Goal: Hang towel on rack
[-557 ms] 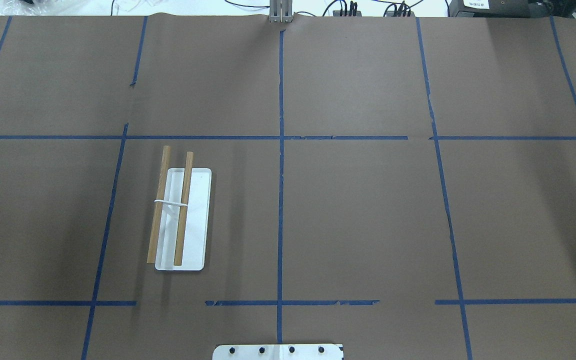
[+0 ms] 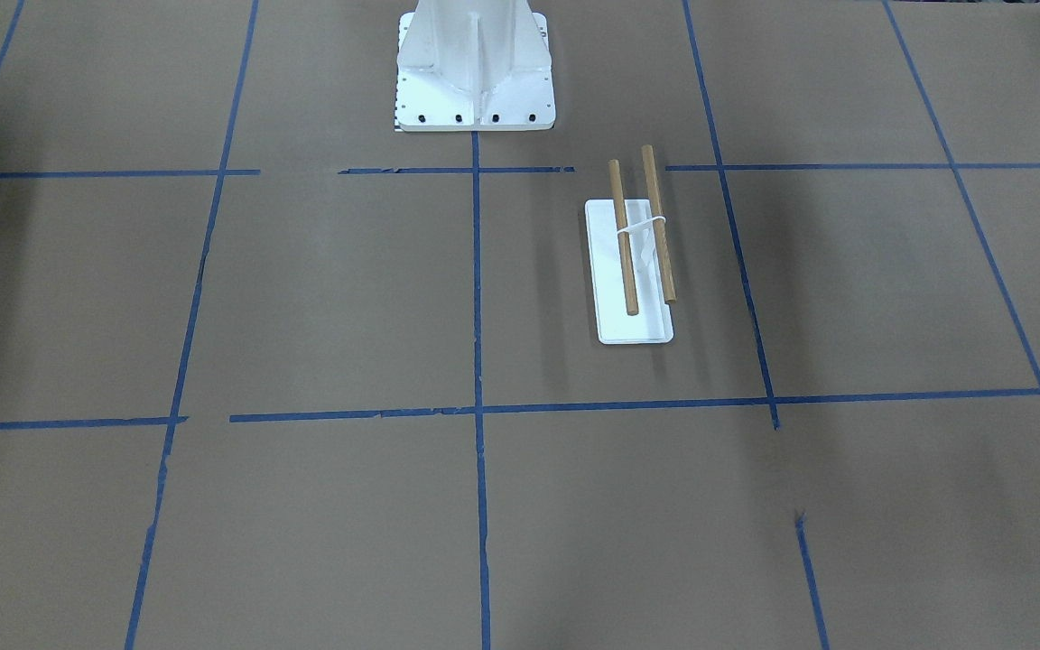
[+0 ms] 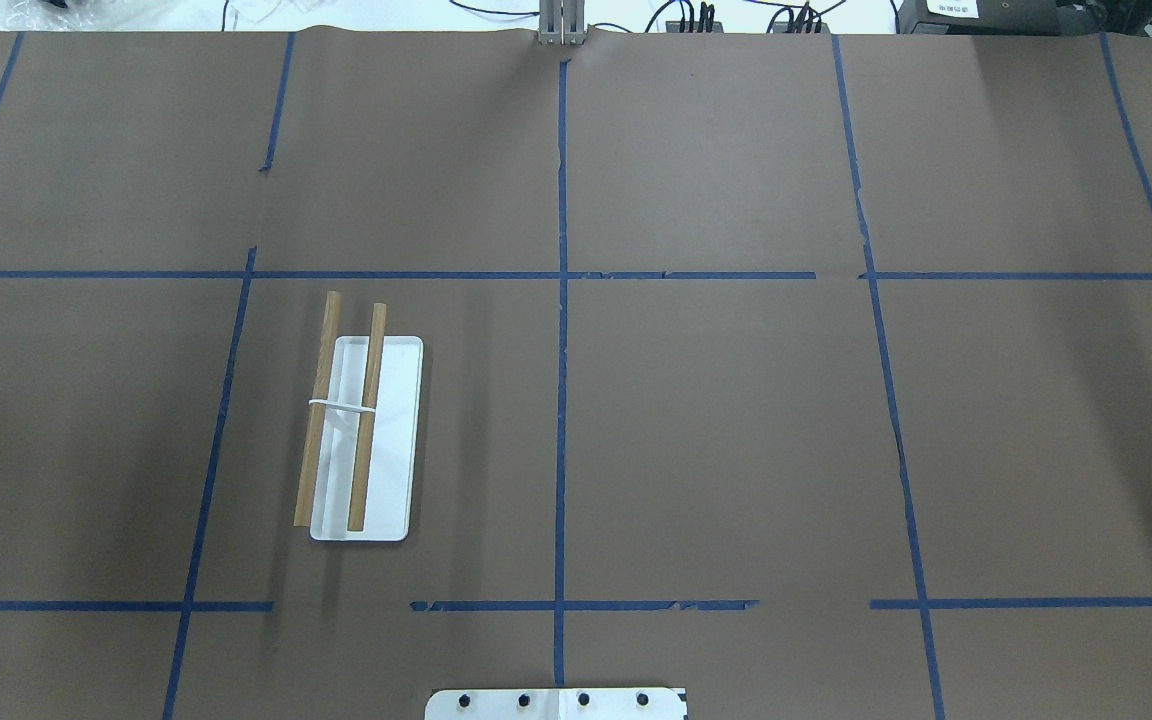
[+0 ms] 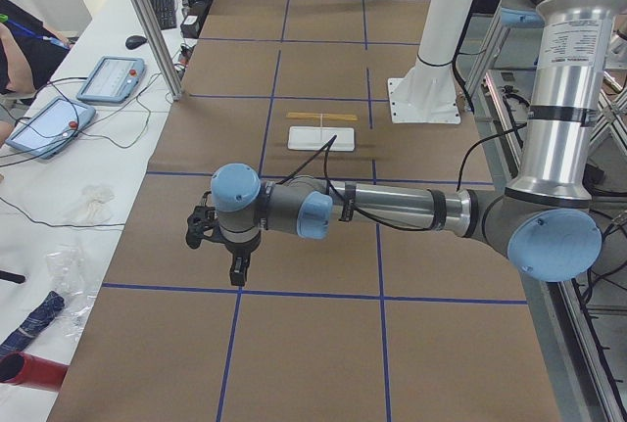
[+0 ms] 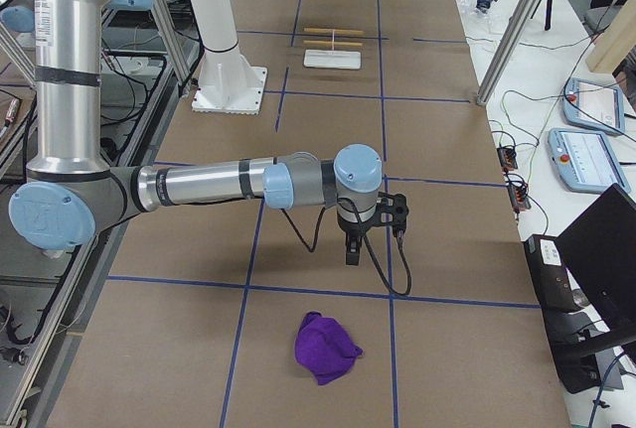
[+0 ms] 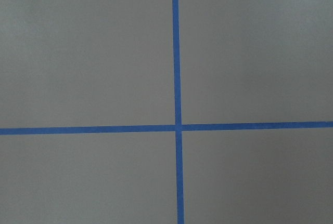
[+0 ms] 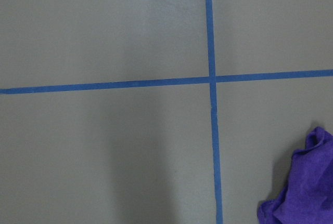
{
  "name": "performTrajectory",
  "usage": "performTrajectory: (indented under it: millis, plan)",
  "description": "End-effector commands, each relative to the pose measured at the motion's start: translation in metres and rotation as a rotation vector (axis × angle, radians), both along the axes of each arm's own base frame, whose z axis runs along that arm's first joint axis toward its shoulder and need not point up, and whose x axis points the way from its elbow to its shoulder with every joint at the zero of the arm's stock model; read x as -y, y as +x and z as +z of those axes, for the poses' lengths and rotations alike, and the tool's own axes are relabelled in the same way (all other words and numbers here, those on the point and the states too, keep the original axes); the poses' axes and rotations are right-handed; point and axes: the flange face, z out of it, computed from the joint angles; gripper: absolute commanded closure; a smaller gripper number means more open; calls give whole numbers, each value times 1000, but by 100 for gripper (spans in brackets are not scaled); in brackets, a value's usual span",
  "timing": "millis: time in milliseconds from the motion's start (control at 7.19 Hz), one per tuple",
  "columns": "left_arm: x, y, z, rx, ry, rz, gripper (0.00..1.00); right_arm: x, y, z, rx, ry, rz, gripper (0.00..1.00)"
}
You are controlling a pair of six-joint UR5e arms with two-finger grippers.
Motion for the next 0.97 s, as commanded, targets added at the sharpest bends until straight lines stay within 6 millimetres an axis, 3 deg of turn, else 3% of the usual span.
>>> performTrajectory:
  millis: [0, 278, 417, 557, 835]
  plan:
    - [0, 0, -18, -1, 29, -2, 0, -7, 3, 66, -34, -12, -2, 0]
    - [-1, 0, -35, 0, 51, -5, 0, -36, 3, 177, -28, 99, -6, 0]
    - [0, 0, -41, 0, 59, -7, 0, -50, 3, 209, -22, 112, -13, 0]
    - [1, 0, -44, -2, 65, -7, 0, -57, 4, 220, -32, 92, -14, 0]
    - [3, 0, -46, -2, 70, -7, 0, -77, 4, 264, -55, 120, -137, 0]
